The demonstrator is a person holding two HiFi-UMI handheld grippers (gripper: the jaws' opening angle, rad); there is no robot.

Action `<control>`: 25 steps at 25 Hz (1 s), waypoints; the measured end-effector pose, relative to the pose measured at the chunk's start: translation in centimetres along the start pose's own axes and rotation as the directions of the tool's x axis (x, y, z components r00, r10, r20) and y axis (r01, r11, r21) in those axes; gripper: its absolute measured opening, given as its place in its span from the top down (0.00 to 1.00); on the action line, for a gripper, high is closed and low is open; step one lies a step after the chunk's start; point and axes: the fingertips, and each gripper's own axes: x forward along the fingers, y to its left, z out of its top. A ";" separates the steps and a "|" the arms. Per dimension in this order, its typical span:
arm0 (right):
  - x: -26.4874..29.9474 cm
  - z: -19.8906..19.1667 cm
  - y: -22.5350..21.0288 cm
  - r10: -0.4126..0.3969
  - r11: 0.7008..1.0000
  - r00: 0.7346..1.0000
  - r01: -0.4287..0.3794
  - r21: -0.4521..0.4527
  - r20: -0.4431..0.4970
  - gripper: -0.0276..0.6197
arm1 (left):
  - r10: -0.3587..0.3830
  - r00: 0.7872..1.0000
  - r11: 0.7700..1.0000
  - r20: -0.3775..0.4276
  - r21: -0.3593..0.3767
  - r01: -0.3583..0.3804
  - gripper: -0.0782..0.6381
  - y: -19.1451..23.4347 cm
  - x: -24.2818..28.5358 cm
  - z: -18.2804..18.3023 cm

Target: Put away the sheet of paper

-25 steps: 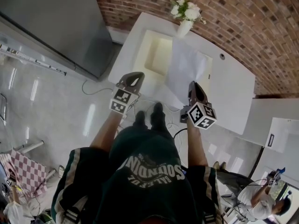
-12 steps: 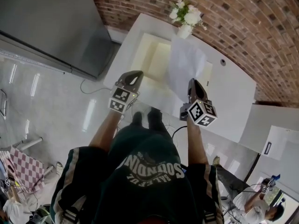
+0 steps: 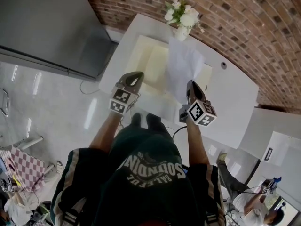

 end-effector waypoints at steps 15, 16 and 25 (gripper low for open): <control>2.7 -6.0 -9.5 0.009 0.947 0.987 0.044 0.319 -0.163 0.95 | 0.058 0.997 0.998 -0.048 -0.025 -0.060 0.88 -0.7 1.9 -0.2; 2.8 -6.3 -10.0 0.008 0.944 0.985 0.049 0.325 -0.173 0.95 | 0.063 0.997 0.998 -0.052 -0.026 -0.064 0.88 -0.6 1.9 -0.4; 5.2 -8.4 -13.2 0.059 0.886 0.971 0.057 0.460 -0.234 0.95 | 0.111 0.990 0.993 -0.088 -0.040 -0.115 0.88 -0.3 1.6 -1.6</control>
